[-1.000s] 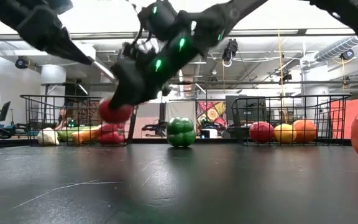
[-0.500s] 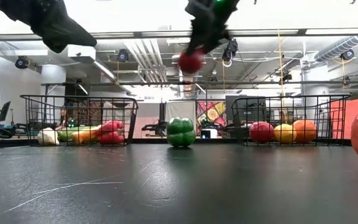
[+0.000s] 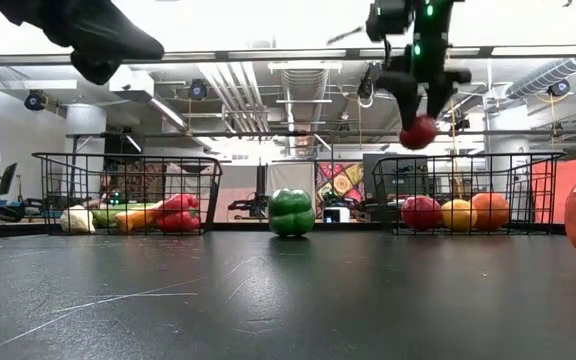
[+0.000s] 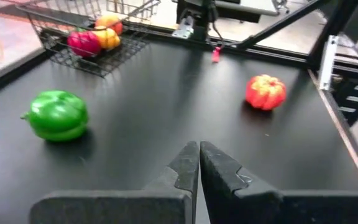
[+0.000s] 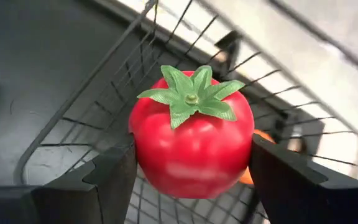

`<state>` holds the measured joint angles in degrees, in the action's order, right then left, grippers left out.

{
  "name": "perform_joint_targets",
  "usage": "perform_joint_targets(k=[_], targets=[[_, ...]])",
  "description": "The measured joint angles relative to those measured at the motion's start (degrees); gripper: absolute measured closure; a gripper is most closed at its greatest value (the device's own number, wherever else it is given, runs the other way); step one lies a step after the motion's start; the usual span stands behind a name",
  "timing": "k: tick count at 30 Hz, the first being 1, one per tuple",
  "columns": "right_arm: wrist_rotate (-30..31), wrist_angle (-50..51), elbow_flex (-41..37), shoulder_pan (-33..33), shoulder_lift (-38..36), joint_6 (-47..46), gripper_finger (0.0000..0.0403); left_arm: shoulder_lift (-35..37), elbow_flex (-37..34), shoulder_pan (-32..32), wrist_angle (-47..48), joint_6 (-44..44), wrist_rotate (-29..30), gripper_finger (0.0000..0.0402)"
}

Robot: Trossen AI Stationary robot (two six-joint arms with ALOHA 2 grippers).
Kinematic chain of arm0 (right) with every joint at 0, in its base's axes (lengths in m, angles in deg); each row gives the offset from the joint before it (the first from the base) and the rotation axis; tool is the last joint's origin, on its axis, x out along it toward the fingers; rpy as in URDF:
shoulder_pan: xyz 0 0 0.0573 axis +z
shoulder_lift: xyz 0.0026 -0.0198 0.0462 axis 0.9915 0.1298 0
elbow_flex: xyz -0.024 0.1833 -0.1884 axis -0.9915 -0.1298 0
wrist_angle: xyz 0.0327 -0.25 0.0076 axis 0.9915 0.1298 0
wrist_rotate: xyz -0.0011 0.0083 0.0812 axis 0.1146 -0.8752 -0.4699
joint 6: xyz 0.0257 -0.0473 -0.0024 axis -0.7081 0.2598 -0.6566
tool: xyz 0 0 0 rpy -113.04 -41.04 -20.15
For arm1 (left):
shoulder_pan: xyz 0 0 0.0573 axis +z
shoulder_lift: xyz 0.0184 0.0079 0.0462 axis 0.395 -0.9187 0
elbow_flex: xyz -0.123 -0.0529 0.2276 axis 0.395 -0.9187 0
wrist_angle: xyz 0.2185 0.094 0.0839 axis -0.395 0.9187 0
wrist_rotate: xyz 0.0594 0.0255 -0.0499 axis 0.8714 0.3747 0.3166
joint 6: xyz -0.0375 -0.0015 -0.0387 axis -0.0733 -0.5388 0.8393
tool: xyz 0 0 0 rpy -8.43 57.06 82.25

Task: Sort produce into baskets
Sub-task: Put the tomato into the right wire basket, then put the lime into the right wire basket

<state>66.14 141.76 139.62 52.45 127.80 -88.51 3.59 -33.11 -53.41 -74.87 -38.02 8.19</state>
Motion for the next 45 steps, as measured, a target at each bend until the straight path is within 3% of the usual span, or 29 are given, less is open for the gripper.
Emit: perform_joint_targets(k=[8, 17, 25, 31, 35, 39, 42, 45], targets=[[-13.1, -17.1, -13.3, -5.1, 0.1, 4.0, 0.0127, -0.9, 0.0, -5.4, 0.0, 4.9, 0.9, 0.0402], [-13.9, -21.6, -18.0, -5.2, 0.1, 4.5, 0.0096, -0.9, 0.0, -8.5, 0.0, 11.0, 0.5, 0.0402], [-13.9, -21.8, -17.5, -5.2, 0.0, 5.8, 0.0065, -2.5, 0.7, -9.8, 0.3, 17.8, -4.1, 0.0402], [-15.0, -21.7, -15.9, -4.4, -1.8, 6.9, 0.0065, -9.3, 5.4, -11.7, 3.5, 22.4, -9.8, 0.0402], [-15.7, -23.3, -15.7, -3.1, -3.9, 7.6, 0.0069, -15.7, 10.3, -13.0, 7.3, 22.6, -10.6, 0.0402], [-15.7, -23.8, -15.6, -1.7, -5.9, 8.6, 0.0071, -22.4, 15.7, -13.0, 10.0, 23.3, -15.8, 0.0395], [-15.8, -23.8, -15.6, -0.9, -6.9, 9.4, 0.0068, -26.8, 21.2, -13.1, 16.1, 25.1, -19.0, 0.0375], [-17.8, -23.8, -15.6, -0.4, -7.7, 10.0, 0.0065, -31.6, 27.2, -13.9, 28.9, 29.6, -22.4, 0.0345]])
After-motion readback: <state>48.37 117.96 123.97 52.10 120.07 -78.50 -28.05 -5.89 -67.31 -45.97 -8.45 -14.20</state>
